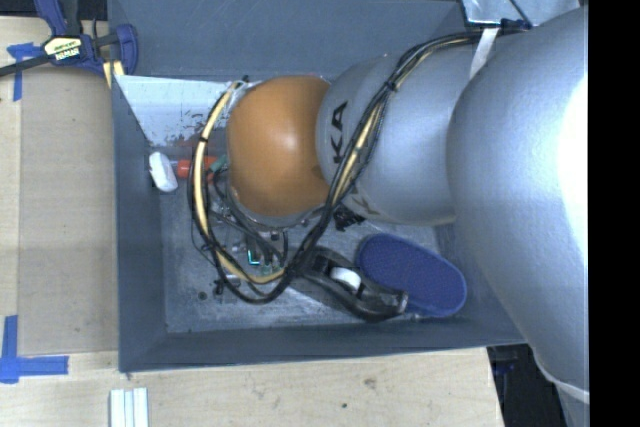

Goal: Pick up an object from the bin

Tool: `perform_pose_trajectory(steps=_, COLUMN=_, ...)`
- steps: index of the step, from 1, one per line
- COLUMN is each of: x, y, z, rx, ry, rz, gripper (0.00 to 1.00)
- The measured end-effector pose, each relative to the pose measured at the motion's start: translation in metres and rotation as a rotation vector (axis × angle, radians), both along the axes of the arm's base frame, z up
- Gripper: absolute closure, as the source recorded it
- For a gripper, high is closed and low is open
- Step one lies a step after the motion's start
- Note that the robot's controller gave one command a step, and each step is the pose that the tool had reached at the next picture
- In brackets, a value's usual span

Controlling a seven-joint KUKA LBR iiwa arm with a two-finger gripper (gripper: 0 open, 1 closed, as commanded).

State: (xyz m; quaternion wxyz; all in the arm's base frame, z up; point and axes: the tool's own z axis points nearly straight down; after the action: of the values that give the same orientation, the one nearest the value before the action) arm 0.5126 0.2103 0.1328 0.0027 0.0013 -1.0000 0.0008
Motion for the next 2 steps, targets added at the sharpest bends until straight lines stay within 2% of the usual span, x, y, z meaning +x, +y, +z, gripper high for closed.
perform_pose_trajectory(steps=1, x=0.056, y=-0.061, z=-0.052, rx=0.0, ry=-0.008, rz=0.156, gripper=0.0)
perform_pose_trajectory(steps=2, x=0.076, y=-0.059, z=0.0, rx=0.004, ry=-0.014, rz=0.082, gripper=0.0)
